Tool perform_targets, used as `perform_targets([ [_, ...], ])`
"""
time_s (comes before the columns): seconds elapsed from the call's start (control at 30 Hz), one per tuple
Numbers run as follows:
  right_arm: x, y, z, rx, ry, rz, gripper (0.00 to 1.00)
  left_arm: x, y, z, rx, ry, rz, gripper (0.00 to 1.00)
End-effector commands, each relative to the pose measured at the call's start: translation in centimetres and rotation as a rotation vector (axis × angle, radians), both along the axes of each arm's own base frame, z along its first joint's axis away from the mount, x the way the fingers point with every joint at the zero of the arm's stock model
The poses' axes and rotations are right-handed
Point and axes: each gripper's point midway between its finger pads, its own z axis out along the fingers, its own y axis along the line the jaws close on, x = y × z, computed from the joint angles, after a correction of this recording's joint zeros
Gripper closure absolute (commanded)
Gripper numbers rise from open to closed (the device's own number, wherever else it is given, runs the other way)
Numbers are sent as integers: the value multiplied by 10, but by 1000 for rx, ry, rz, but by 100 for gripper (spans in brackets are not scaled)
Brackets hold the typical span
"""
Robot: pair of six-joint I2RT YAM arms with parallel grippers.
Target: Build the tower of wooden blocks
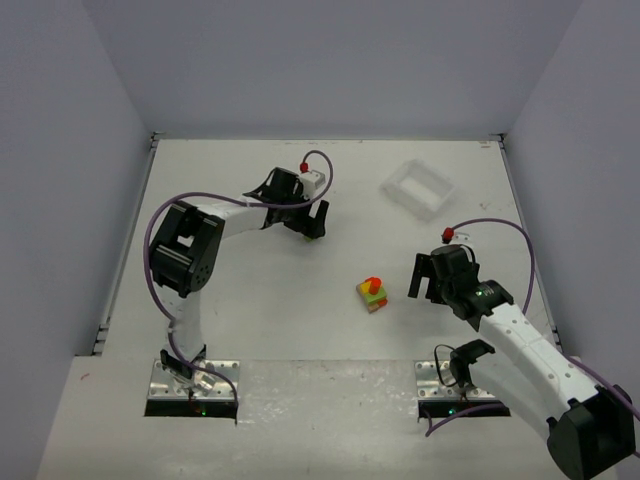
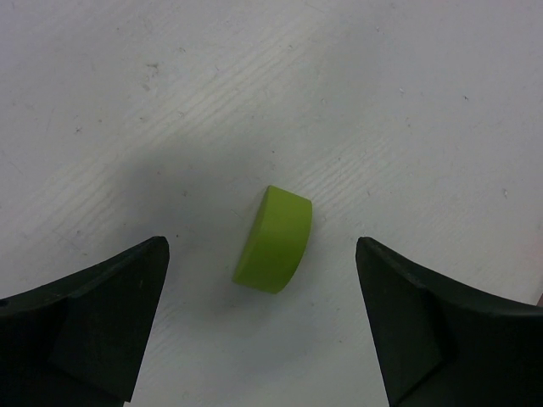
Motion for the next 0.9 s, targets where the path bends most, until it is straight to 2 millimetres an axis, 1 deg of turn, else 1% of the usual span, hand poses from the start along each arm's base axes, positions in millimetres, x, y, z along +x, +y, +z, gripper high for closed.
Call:
perform_targets([
  [0.0,9,1,5,7,-37,-2,1,8,-7,3,-19,-25,-40,20],
  [0.17,8,1,4,7,-36,-2,1,6,-9,-5,2,-9,-53,40],
  [0.27,8,2,4,7,-35,0,1,5,-8,-9,36,-11,-42,44],
  [0.3,8,2,4,8,-35,-1,1,3,-10,-10,42,-13,-46,46],
  [0.43,7,3,4,13,-36,4,1,2,-11,-11,81,-22,-33,63],
  [0.53,8,3,5,13,-40,5,1,1,-10,-10,103,-30,-25,65],
  [0.57,8,3,5,14,-40,5,1,0,-10,-10,114,-35,-20,68],
  [0.67,8,3,5,18,-41,7,1,-3,-11,-6,135,-49,-8,81],
  [0.73,7,4,5,20,-41,7,1,-3,-10,1,137,-60,23,94],
  [0.77,7,4,6,21,-43,7,1,-3,-9,6,134,-66,51,98],
  [0.8,8,4,6,22,-46,5,1,-3,-9,12,127,-71,81,100],
  [0.83,8,3,7,23,-49,3,1,-2,-9,21,114,-75,126,100],
  [0.87,8,3,7,23,-51,1,1,-2,-8,25,106,-71,163,100],
])
